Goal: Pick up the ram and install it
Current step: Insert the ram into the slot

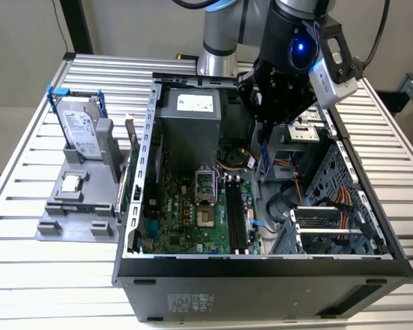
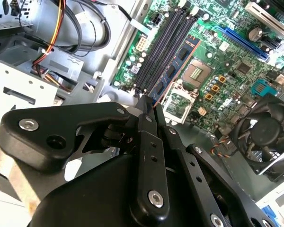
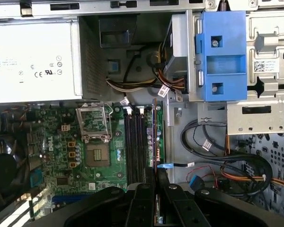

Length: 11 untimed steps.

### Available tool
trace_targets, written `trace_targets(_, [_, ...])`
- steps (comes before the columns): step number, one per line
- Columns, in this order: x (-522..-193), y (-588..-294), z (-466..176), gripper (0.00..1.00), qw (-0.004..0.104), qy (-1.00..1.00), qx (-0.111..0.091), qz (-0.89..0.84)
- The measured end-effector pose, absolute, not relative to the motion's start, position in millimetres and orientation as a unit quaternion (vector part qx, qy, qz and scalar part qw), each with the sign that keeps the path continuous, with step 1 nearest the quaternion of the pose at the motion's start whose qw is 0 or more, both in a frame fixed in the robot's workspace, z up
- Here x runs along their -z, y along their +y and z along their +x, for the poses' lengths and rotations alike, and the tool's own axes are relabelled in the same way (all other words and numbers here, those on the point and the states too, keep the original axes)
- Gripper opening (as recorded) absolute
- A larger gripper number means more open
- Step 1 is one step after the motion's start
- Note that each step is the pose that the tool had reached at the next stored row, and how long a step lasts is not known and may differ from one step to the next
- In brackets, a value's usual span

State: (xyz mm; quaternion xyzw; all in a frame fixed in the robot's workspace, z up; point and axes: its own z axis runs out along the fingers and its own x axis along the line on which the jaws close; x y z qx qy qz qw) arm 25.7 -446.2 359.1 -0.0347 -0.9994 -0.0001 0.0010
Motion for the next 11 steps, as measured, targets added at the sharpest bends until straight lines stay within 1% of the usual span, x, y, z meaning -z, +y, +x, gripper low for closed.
trace_targets(11, [-354.9,-446.3,26.5,0.0,0.001,-0.999,-0.001,-0.036])
